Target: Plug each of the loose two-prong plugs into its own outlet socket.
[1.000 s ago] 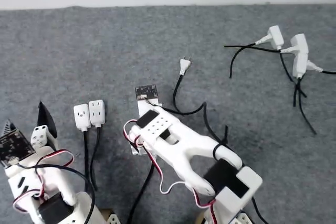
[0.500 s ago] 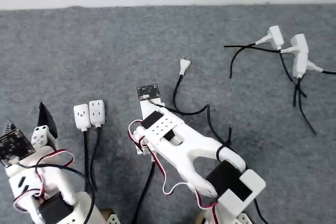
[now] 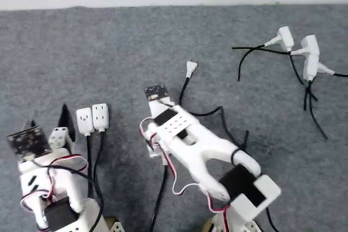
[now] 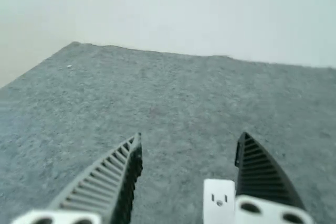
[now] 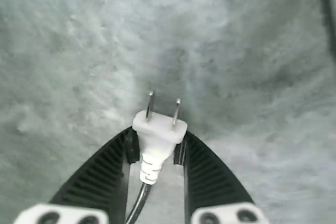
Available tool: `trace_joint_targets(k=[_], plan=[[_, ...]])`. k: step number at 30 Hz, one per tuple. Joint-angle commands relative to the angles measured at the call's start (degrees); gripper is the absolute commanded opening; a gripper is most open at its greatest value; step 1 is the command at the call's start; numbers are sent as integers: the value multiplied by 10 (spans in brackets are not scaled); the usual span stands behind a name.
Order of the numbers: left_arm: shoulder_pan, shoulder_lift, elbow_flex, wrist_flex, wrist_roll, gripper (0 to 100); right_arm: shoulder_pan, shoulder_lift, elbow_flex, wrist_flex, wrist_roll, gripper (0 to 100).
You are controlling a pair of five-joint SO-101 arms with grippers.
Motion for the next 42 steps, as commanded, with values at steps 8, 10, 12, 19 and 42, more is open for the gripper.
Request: trace_joint_targets(k=[8, 10, 12, 19, 42], plan=[[106, -10, -6, 40, -50, 289, 87, -113, 35, -5, 217, 9], [130, -10, -7, 53, -53, 290, 87, -130, 34, 7, 224, 9], [156, -10, -10, 69, -71, 290, 87, -160, 33, 22, 233, 9], [284, -10, -50, 152, -148, 290, 86, -347, 32, 87, 319, 9], [405, -10, -225, 266, -145, 290, -64, -423, -37, 161, 396, 9]])
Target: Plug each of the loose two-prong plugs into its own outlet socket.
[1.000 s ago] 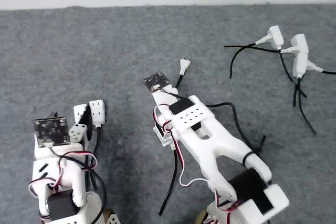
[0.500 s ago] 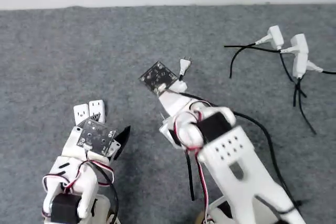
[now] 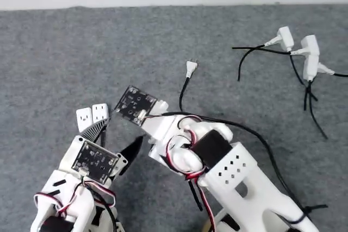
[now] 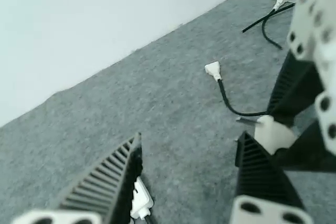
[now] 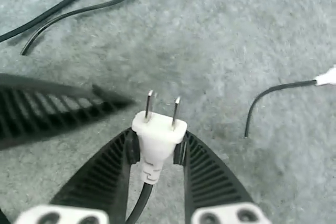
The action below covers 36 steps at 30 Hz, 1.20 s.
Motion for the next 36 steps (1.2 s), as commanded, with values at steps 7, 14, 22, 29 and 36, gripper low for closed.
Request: trace_joint_targets(k=[7, 14, 22, 29, 36], plan=[[7, -10, -28, 3, 9, 290, -11, 0, -33, -8, 4, 9], [3, -10, 33, -34, 9, 290, -11, -3, -40, -4, 4, 9], [2, -10, 107, -78, 9, 290, -22, -3, -87, 40, 4, 9], [2, -10, 119, -78, 11, 289, -36, -3, -90, 41, 4, 9], [-15, -10, 120, -77, 10, 288, -35, -3, -62, 34, 4, 9]])
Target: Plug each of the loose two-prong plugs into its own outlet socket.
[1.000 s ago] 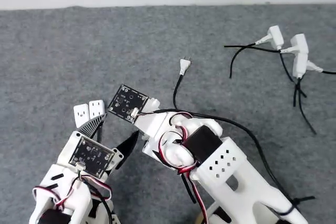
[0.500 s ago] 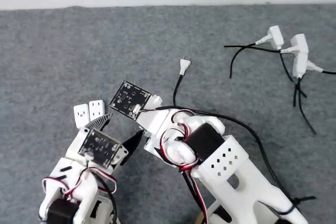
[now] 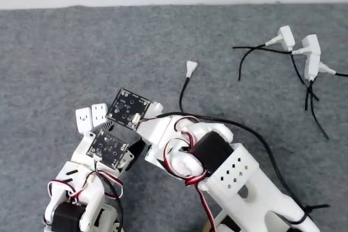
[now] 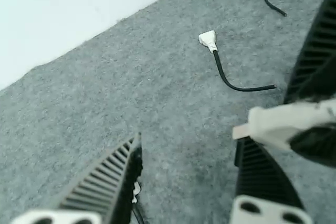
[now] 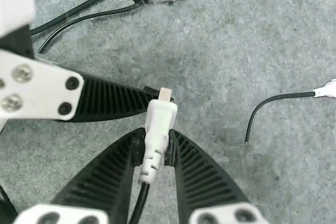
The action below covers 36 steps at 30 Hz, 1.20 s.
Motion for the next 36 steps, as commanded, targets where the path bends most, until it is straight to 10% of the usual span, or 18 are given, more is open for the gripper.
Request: trace_joint_targets(k=[1, 18, 36], plan=[[-31, -10, -4, -15, 7, 288, -7, -6, -4, -5, 1, 9], [-135, -10, -15, -40, 43, 289, -6, -5, 48, -61, -11, 9], [4, -10, 12, -16, 37, 289, -9, -15, 32, -58, -13, 9]])
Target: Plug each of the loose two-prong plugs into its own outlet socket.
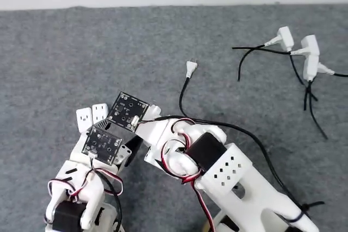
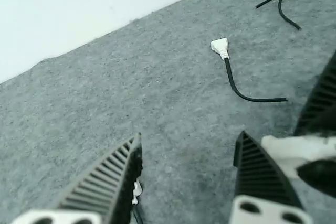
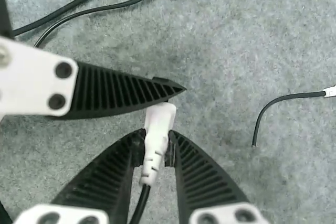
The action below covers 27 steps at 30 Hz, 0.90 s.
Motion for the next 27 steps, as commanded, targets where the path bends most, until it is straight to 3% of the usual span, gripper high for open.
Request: trace_joint_targets(k=[1, 27], plan=[[17, -10, 7, 1, 1, 289, -6, -23, -24, -6, -11, 9], [18, -10, 11, 1, 2, 289, -33, -74, -33, -7, -6, 9]])
